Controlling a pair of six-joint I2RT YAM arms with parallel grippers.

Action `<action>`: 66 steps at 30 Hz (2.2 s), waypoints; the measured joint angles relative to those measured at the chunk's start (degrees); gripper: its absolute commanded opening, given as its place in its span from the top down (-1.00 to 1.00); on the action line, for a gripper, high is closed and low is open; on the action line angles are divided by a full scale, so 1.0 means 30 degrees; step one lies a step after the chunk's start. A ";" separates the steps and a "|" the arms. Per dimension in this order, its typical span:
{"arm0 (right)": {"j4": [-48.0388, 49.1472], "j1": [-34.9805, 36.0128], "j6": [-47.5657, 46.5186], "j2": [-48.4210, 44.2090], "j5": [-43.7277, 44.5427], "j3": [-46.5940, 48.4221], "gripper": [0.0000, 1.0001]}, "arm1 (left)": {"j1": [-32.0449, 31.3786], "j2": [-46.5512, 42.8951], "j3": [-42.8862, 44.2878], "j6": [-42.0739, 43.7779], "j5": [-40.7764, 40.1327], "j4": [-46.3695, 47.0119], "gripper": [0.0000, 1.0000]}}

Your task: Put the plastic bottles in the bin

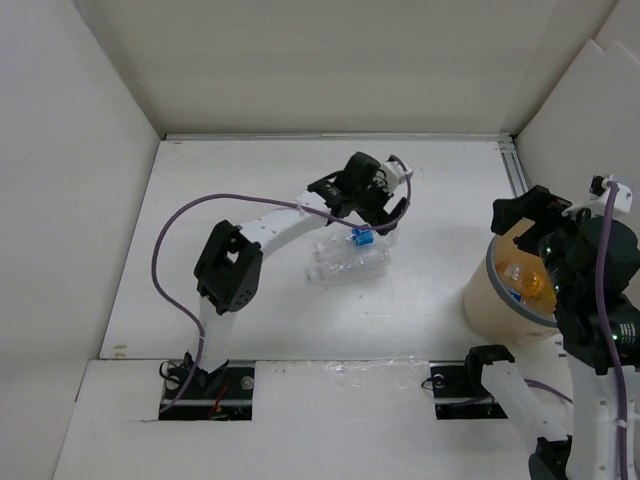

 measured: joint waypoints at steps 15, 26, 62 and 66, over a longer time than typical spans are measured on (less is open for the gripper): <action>0.0029 0.0000 -0.0736 -0.0984 -0.3300 -0.0029 -0.99 | -0.0750 0.5297 0.3679 0.1144 -0.3883 -0.2237 -1.00; 0.0262 0.0000 -0.0780 -0.0969 -0.4226 -0.0029 -0.99 | -0.0146 0.7883 0.6696 0.0146 -0.5457 -0.3184 0.56; 2.1777 0.9887 0.2747 1.1366 -1.4018 -0.1443 -0.99 | 0.4619 -0.9442 0.0036 -1.5635 0.5705 0.7752 1.00; 2.2884 1.0695 0.2732 1.3340 -1.3478 -0.0532 -0.99 | 0.4320 -0.9617 -0.0605 -1.6480 0.6419 0.8597 1.00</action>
